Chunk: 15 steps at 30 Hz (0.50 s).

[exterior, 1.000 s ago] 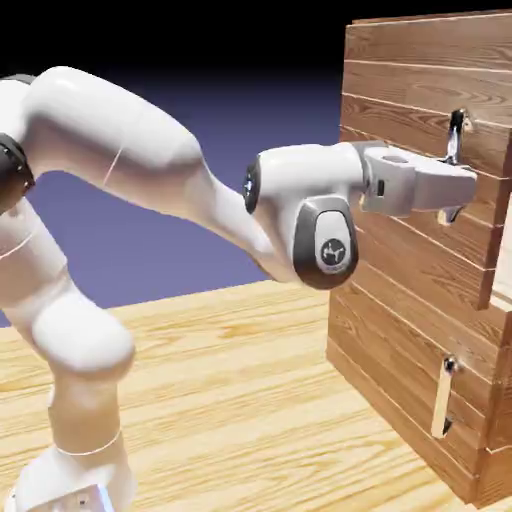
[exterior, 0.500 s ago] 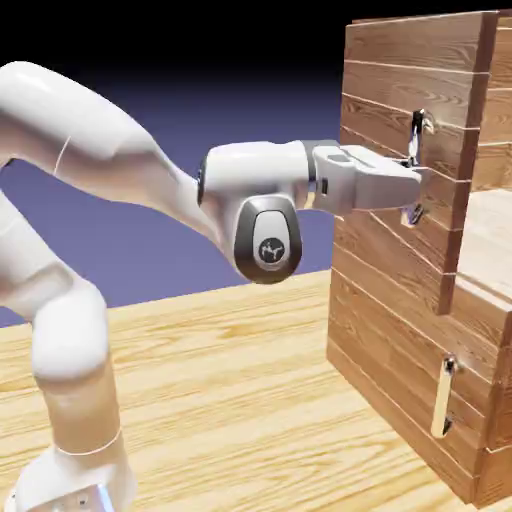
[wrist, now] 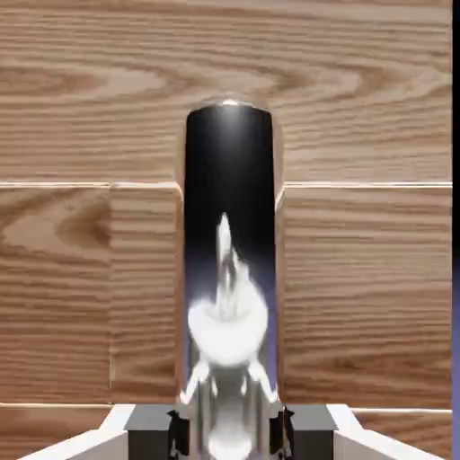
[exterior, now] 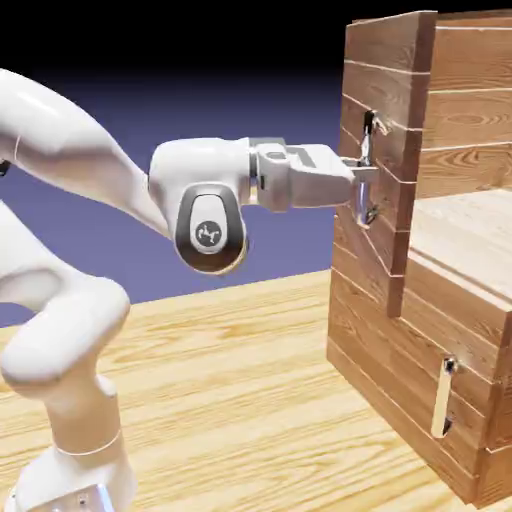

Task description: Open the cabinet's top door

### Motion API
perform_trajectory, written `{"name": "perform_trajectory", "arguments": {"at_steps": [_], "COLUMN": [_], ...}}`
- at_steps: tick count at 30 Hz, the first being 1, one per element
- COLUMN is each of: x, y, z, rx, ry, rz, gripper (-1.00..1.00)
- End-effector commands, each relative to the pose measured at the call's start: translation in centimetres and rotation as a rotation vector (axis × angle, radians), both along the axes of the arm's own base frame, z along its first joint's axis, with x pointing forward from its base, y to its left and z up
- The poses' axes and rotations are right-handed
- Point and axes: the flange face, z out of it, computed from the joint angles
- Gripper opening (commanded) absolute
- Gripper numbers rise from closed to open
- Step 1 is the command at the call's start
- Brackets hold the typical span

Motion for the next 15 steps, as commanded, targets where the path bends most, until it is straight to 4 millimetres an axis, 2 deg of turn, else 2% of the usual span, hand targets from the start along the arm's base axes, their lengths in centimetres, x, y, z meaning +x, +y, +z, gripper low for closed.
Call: {"name": "perform_trajectory", "arguments": {"at_steps": [1,10,15], "x": [-0.1,-3.1,-5.4], "y": [0.1,2.7,5.3], "z": [0.0,0.0,0.0], "rx": [0.002,0.003,0.003], "ry": [0.001,0.000,0.001], "rz": [-0.002,-0.089,-0.166], "gripper": [-1.00,-1.00,-1.00]}}
